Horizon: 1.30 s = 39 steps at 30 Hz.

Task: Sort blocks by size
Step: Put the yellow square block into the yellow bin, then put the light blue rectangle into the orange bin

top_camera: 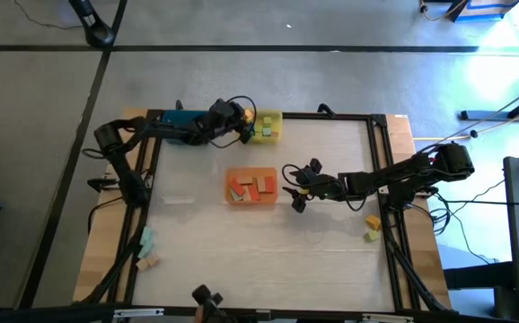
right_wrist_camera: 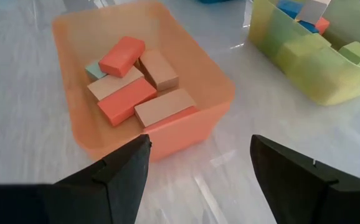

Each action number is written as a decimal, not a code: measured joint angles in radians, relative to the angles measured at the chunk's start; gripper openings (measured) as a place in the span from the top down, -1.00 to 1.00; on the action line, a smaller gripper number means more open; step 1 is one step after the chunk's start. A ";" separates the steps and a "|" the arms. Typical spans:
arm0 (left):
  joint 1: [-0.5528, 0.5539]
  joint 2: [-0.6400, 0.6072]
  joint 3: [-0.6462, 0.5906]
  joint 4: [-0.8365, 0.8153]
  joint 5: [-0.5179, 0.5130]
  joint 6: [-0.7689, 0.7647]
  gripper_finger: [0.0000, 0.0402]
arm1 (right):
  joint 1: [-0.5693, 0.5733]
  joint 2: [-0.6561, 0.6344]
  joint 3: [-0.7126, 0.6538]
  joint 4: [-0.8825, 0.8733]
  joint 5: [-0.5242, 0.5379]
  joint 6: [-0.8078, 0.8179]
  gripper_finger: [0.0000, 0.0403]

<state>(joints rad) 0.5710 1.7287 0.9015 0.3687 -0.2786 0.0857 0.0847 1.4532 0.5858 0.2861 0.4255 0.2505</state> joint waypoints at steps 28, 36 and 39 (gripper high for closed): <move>-0.445 -0.327 -0.045 -0.891 -0.010 -0.331 -0.04 | 0.001 0.000 0.000 0.000 -0.132 -0.019 -0.37; -0.706 -0.389 -0.049 -1.137 -0.072 -0.623 -0.04 | 0.000 0.000 0.000 -0.002 -0.123 -0.020 -0.37; -0.809 -0.400 -0.049 -1.236 -0.073 -0.755 -0.04 | 0.000 0.000 0.000 -0.003 -0.122 -0.020 -0.37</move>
<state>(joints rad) -0.2379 1.3286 0.8520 -0.8675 -0.3519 -0.6694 0.0849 1.4532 0.5858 0.2832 0.3031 0.2302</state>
